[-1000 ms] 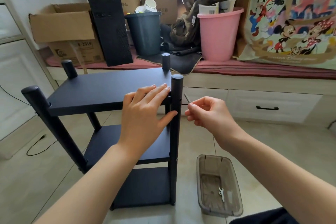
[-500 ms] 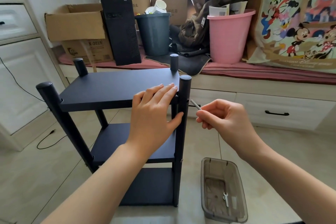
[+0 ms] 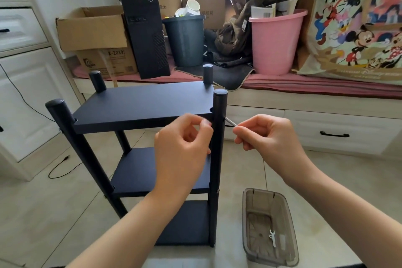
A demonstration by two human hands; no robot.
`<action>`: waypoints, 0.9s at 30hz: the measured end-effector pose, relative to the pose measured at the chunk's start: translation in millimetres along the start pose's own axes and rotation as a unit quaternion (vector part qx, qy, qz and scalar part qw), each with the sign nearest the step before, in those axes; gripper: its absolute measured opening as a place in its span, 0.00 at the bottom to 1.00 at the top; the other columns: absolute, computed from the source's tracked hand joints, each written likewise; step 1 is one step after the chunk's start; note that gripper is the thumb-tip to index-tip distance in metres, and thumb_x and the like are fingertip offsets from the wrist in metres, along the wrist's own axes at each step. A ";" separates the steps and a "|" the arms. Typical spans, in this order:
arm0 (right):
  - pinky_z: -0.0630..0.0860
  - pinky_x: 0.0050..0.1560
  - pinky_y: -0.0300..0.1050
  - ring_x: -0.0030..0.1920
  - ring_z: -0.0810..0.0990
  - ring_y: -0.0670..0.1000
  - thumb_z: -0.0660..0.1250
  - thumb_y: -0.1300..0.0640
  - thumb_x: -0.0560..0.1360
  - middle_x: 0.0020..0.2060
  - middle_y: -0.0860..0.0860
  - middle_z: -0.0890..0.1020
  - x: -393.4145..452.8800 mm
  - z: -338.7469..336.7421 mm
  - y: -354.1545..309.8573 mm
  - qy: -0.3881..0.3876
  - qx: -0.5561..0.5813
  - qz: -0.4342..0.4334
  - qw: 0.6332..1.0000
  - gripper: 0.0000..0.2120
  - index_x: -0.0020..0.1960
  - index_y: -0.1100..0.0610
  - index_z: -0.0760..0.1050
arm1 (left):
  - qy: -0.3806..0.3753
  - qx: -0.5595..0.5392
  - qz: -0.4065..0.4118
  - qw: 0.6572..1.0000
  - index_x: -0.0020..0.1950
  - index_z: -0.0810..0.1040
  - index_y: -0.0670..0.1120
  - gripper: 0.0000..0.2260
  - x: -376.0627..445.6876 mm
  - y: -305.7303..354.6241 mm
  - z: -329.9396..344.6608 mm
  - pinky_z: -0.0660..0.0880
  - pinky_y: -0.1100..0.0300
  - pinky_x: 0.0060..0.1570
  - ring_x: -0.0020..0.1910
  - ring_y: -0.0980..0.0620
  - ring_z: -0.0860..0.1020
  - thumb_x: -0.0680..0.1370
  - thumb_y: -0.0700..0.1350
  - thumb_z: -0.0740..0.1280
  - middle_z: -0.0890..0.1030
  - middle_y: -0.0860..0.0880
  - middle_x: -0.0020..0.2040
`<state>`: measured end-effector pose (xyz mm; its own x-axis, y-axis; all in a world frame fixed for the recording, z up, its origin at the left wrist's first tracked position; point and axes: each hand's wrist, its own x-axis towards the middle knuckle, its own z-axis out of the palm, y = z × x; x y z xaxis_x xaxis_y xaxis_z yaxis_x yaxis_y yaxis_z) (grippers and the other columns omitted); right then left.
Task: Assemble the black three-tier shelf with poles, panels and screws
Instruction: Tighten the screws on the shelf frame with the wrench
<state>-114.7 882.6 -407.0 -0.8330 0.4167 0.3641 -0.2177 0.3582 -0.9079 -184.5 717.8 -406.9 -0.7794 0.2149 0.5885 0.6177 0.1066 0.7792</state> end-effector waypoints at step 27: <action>0.78 0.36 0.38 0.30 0.82 0.46 0.75 0.56 0.73 0.32 0.47 0.84 5.1 6.1 -10.8 -0.006 -0.109 -0.020 0.994 0.04 0.41 0.56 0.81 | -0.011 -0.369 -0.364 0.855 0.58 0.83 0.44 0.15 18.6 -7.9 35.6 0.78 0.61 0.47 0.51 0.50 0.85 0.78 0.52 0.70 0.87 0.47 0.50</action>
<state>-119.6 875.7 -396.5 -0.8320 0.3891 0.3955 -0.1363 0.5475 -0.8256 -200.3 755.5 -409.8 -0.9220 0.3714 -0.1090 -0.2715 -0.4198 0.8661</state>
